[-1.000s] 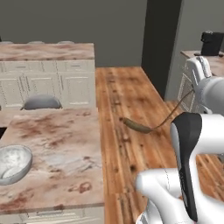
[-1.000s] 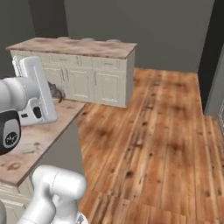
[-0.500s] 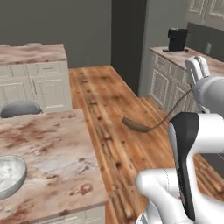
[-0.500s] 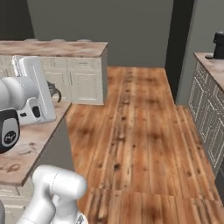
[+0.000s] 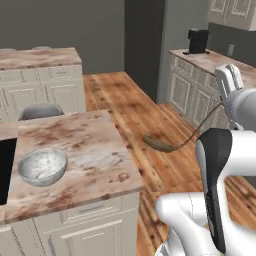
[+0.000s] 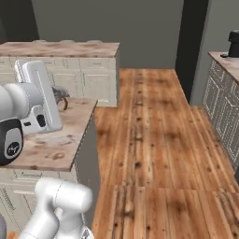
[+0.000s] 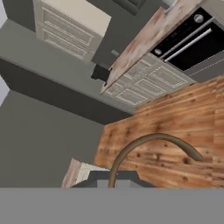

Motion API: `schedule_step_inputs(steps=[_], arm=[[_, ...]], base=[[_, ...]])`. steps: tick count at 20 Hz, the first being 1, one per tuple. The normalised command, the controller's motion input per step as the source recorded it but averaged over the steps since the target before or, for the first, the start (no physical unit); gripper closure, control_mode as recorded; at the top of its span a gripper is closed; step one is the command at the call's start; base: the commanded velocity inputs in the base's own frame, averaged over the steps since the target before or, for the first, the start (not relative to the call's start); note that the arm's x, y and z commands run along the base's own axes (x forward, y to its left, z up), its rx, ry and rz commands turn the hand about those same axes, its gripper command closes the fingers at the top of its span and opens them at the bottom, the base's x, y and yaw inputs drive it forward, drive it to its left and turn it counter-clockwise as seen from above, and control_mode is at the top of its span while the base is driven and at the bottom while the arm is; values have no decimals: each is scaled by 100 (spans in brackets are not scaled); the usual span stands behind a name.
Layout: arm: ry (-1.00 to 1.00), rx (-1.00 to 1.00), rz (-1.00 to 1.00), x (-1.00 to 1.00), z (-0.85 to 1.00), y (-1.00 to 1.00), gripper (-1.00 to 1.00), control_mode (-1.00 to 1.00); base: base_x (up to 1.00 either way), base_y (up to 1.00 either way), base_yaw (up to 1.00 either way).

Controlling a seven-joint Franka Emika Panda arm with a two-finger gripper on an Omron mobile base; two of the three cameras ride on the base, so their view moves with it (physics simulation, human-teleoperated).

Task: Open the cabinet and move the ladle to the pot. Then close the cabinet.

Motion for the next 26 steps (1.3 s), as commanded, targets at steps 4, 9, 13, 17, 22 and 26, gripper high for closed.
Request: schedule_step_inputs(steps=[4,9,13,17,22,26], arm=[[0,0,0,0,0,0,100,100],[0,0,0,0,0,0,100,100],[0,0,0,0,0,0,100,100],[0,0,0,0,0,0,100,100],[0,0,0,0,0,0,100,100],[0,0,0,0,0,0,100,100]], base=[[-29,100,0],[0,100,0],[0,100,0],[0,100,0],[12,100,0],[77,100,0]])
